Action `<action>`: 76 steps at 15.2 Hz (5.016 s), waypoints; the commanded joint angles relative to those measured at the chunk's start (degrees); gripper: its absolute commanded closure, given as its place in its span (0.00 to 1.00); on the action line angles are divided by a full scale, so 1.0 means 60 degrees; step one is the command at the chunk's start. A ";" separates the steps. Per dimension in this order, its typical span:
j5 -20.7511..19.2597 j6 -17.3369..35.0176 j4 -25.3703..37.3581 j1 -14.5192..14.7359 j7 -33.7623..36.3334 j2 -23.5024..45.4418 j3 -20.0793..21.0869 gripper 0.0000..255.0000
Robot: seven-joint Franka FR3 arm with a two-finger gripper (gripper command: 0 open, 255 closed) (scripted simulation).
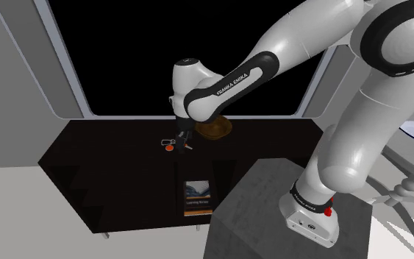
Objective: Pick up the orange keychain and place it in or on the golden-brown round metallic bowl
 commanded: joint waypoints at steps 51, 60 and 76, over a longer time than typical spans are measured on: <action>-0.0077 -0.3085 -0.0947 -0.1140 -0.3082 -0.4028 -0.1997 1.00; -0.0076 -0.1807 -0.1749 -0.1140 -0.3087 -0.3551 -0.2005 1.00; -0.0076 -0.1267 -0.2036 -0.1139 -0.3091 -0.3299 -0.2010 0.00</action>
